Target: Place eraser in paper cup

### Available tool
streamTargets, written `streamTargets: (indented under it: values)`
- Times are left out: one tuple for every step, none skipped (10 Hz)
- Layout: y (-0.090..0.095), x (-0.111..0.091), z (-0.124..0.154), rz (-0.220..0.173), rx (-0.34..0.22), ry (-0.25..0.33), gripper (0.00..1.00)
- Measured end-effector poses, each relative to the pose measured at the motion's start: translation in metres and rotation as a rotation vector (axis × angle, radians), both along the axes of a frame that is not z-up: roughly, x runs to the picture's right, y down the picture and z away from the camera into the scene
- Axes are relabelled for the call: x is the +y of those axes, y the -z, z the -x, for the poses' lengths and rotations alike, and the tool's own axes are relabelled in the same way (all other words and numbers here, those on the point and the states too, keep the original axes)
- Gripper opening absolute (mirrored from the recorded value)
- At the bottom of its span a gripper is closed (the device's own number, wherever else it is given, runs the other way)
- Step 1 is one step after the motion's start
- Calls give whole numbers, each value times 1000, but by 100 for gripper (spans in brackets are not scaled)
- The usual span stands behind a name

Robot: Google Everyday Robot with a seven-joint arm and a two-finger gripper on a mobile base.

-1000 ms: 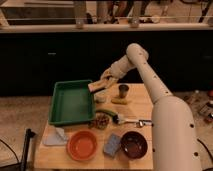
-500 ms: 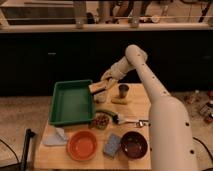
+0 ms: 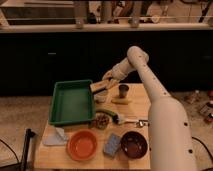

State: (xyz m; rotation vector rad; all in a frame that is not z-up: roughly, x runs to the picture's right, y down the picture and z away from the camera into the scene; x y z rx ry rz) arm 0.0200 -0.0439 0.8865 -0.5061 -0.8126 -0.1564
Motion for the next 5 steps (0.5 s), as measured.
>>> streamTargets:
  values:
    - [-1, 1, 0, 4, 1, -1, 80]
    - [-1, 2, -1, 6, 2, -2, 80]
    - [-1, 3, -3, 11, 6, -5, 80]
    - [-1, 4, -5, 13, 8, -8, 80]
    - [-1, 5, -6, 17, 9, -8, 80]
